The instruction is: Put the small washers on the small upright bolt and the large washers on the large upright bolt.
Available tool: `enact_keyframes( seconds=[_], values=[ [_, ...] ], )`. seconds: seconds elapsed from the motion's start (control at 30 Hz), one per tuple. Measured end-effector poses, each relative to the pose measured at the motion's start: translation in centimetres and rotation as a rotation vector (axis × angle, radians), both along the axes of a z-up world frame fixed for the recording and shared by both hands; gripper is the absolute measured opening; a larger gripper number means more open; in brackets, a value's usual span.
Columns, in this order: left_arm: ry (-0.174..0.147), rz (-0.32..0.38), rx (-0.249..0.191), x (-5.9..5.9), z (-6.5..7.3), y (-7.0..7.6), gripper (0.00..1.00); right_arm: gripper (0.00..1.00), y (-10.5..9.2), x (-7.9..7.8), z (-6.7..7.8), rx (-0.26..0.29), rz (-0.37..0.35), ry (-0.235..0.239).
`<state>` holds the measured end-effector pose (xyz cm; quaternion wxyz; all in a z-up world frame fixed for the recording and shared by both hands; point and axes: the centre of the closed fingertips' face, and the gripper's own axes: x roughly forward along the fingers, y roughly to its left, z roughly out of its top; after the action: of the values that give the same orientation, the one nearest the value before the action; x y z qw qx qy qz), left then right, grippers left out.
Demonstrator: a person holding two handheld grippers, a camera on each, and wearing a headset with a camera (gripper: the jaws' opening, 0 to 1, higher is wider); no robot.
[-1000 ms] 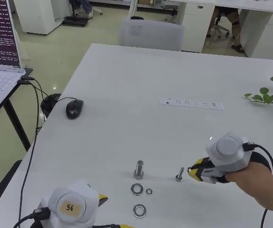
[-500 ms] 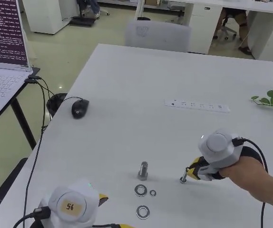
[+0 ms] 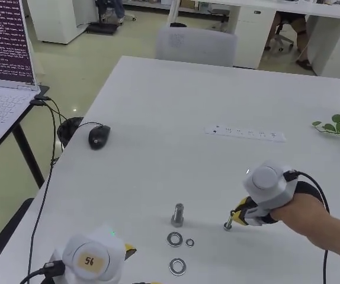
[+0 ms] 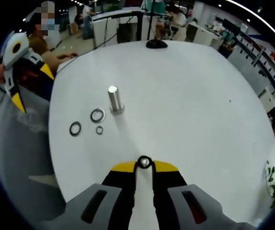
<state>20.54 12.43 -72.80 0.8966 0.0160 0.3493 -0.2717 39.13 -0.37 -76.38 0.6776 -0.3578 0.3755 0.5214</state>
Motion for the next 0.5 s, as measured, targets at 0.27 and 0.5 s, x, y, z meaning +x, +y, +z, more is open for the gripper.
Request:
enact_keyframes(
  seconds=[0.27, 0.5],
  values=[
    [0.002, 0.004, 0.002, -0.1, 0.0, 0.3, 0.56, 0.13, 0.2, -0.2, -0.5, -0.02, 0.009, 0.009],
    [0.002, 0.0, 0.0, 0.0, 0.0, 0.1, 0.56, 0.13, 0.2, 0.0, -1.6, -0.042, 0.007, 0.023]
  ],
)
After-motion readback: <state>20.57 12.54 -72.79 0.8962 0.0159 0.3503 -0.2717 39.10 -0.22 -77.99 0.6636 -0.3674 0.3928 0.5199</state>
